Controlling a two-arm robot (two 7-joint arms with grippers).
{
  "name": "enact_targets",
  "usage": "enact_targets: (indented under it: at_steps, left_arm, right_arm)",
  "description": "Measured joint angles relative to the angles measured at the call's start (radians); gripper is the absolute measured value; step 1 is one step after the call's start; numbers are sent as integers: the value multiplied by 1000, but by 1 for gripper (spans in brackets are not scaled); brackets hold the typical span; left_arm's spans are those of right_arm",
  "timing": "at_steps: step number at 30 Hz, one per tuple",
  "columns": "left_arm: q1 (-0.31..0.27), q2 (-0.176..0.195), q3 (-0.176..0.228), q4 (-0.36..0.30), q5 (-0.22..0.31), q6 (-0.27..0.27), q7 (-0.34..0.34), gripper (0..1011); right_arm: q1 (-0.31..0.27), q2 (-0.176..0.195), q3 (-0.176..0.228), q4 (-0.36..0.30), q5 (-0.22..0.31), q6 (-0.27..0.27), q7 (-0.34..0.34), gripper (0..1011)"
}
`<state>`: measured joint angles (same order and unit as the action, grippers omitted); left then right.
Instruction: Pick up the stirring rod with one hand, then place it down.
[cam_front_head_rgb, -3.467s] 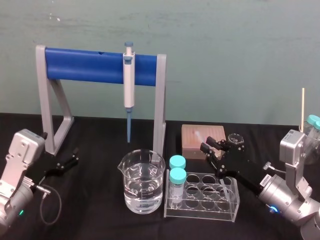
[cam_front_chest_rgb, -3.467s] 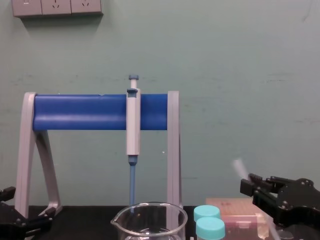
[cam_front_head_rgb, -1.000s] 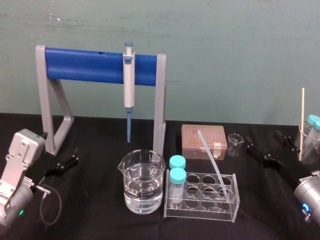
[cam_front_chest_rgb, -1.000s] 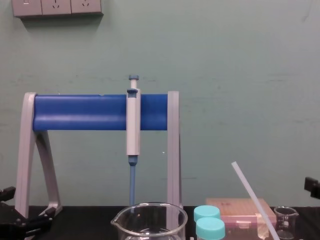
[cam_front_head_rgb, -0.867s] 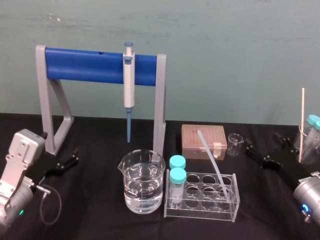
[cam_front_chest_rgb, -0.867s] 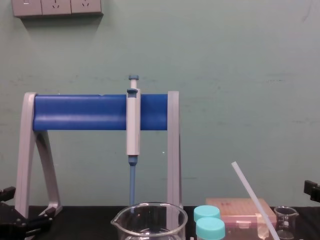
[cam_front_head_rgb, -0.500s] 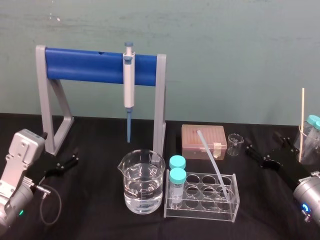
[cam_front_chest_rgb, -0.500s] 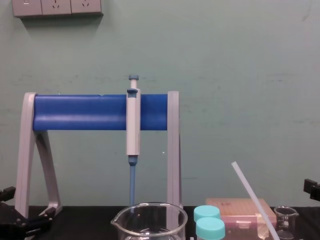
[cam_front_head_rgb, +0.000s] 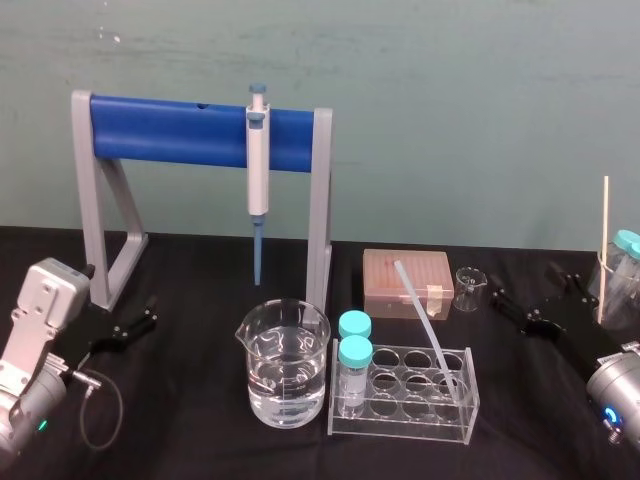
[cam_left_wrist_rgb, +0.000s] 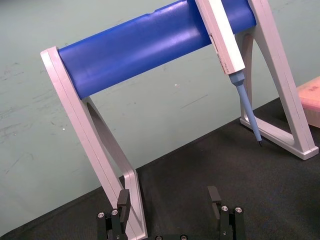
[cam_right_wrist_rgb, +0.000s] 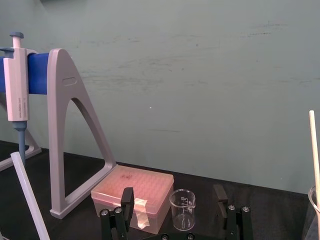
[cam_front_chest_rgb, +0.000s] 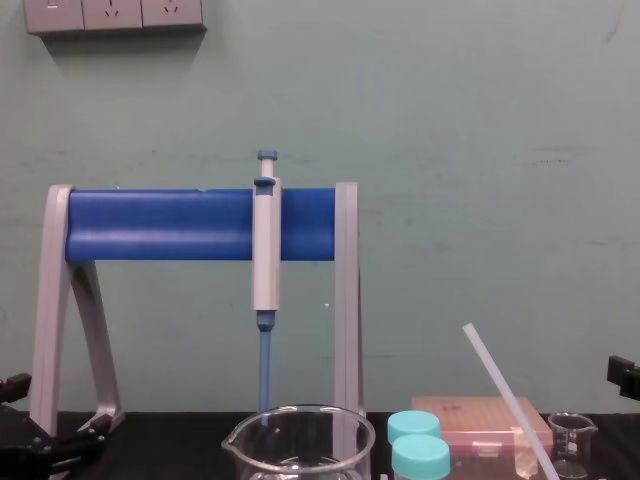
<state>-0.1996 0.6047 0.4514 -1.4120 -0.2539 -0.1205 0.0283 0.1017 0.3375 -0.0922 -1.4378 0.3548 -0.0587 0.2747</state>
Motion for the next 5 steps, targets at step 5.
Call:
enact_targets:
  at_steps: [5]
  left_arm:
    - [0,0,0,0,0,0,0,1000]
  right_arm:
    - [0,0,0,0,0,0,0,1003]
